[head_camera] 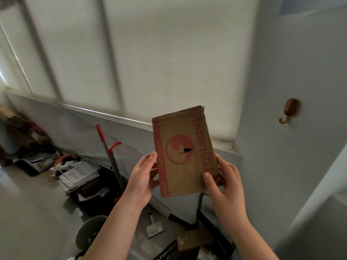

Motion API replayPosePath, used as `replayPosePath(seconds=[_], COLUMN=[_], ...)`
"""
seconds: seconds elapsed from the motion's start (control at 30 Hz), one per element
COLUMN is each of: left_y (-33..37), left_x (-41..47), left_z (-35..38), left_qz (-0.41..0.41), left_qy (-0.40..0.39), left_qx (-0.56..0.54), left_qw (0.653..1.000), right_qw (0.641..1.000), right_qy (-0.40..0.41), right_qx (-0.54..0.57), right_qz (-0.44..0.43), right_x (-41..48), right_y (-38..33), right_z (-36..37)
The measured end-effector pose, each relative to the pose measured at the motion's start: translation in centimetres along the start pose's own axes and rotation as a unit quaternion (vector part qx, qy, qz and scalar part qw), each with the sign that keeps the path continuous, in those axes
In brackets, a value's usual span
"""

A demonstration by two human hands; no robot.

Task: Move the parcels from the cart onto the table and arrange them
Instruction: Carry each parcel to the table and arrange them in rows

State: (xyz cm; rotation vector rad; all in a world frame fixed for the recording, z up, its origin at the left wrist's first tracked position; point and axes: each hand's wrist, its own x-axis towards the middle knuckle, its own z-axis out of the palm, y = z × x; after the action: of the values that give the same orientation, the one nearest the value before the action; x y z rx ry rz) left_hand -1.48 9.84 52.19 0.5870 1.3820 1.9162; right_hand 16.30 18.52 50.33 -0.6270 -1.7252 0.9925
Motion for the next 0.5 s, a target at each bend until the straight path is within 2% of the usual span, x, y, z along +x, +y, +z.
replayPosePath(seconds=[0.17,0.27,0.37,0.5], left_y=[2.5,4.7,6.2,6.3], left_x=[-1.7,-3.6,-5.7,-7.9], left_z=[-1.2,-2.0,-3.4,-6.4], left_qz=[0.061,0.151,0.219,0.238], left_qy=[-0.019,-0.052,-0.035,-0.058], left_qx=[0.02,0.078,0.163,0.198], left_qw=[0.998,0.984,0.961,0.949], right_qw=[0.998,0.993,0.992,0.989], right_qy=[0.016,0.011,-0.003,0.054], right_qx=[0.007,0.003,-0.006,-0.049], right_qz=[-0.067,-0.119,-0.127,-0.132], right_x=[-0.8,-1.6,-3.1,-5.8], right_y=[-1.7,-2.6,-3.0,-4.0], right_z=[1.5,2.3,3.4,5.7])
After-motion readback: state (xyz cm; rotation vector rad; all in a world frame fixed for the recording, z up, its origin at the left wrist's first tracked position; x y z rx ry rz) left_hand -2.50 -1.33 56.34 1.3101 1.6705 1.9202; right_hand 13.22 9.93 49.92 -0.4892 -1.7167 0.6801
